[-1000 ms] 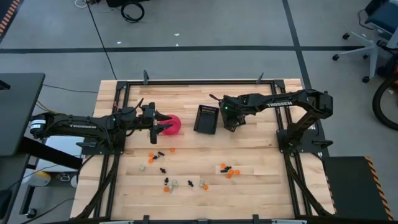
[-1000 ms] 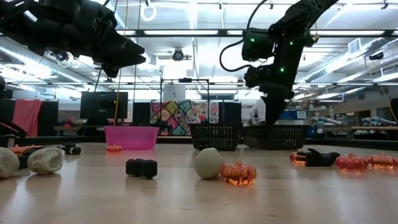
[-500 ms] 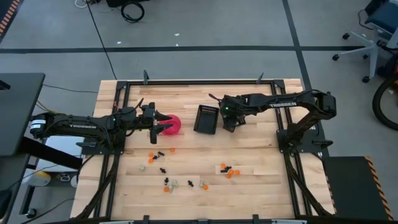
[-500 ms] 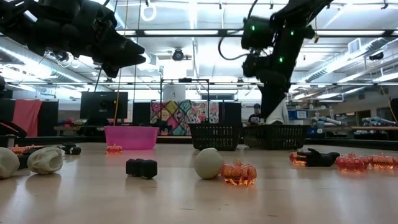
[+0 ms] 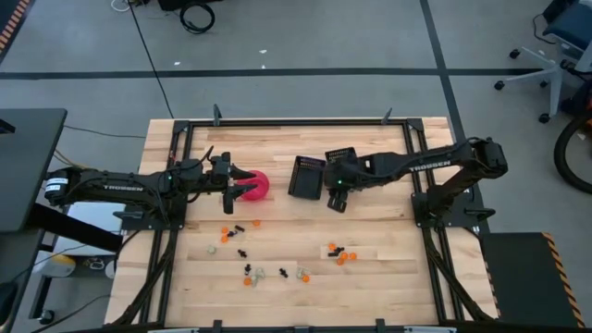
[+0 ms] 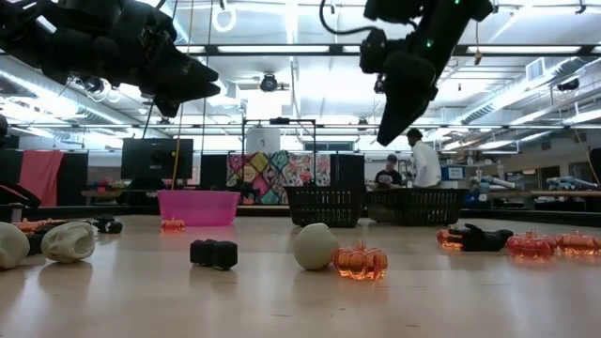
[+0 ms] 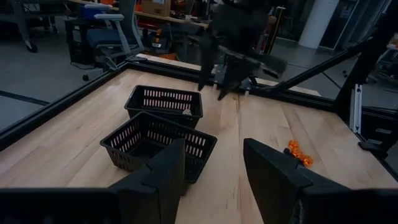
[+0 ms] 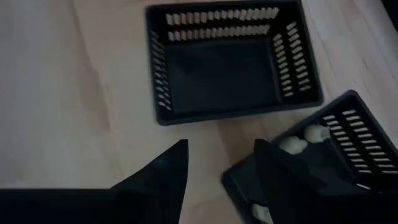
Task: Sort Halloween decoration
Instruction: Put the orange pumpkin toy into the red bowl
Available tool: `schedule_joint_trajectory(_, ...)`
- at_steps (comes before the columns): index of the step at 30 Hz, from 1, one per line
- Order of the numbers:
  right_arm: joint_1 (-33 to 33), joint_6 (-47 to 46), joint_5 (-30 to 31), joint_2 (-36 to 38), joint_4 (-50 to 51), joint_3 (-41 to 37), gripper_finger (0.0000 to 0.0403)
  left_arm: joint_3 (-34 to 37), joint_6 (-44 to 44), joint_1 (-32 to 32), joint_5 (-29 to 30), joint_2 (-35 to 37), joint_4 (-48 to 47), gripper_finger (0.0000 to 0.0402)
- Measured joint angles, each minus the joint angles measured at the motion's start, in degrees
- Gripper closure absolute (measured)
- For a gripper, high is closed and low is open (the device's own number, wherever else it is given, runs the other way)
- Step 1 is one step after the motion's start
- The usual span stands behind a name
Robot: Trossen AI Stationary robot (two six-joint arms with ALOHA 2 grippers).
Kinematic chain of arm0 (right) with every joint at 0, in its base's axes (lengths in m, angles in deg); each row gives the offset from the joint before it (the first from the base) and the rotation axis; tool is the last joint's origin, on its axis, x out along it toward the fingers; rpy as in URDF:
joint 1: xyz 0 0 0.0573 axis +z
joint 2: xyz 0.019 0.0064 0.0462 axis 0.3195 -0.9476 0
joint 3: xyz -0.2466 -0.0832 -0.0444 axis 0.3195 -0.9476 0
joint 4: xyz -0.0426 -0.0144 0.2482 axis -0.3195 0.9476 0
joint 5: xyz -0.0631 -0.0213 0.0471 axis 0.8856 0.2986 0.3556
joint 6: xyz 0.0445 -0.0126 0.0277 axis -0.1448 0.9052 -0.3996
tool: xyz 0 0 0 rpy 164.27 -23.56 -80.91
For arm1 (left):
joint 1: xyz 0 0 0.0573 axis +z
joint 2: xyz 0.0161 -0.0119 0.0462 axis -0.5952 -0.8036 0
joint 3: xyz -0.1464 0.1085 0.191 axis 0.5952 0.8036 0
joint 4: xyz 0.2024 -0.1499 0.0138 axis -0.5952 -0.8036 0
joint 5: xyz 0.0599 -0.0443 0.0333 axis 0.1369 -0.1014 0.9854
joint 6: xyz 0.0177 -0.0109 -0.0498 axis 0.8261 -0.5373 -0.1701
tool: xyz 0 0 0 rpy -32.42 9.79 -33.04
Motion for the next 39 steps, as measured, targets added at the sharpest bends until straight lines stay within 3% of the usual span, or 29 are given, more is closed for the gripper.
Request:
schedule_joint_trajectory(19,11.7,-8.4,0.8,0.0,-2.0,2.3,0.0216,0.0,-0.2,0.0,0.0,0.0,0.0,0.0228)
schedule_joint_trajectory(29,18.1,-9.8,-3.3,0.0,-9.4,2.3,0.0215,0.0,-0.4,0.0,0.0,0.0,0.0,0.0228)
schedule_joint_trajectory(39,24.4,-16.2,-3.4,-10.6,-17.2,4.0,0.0215,0.0,-1.9,0.0,0.0,-0.4,0.8,0.0228)
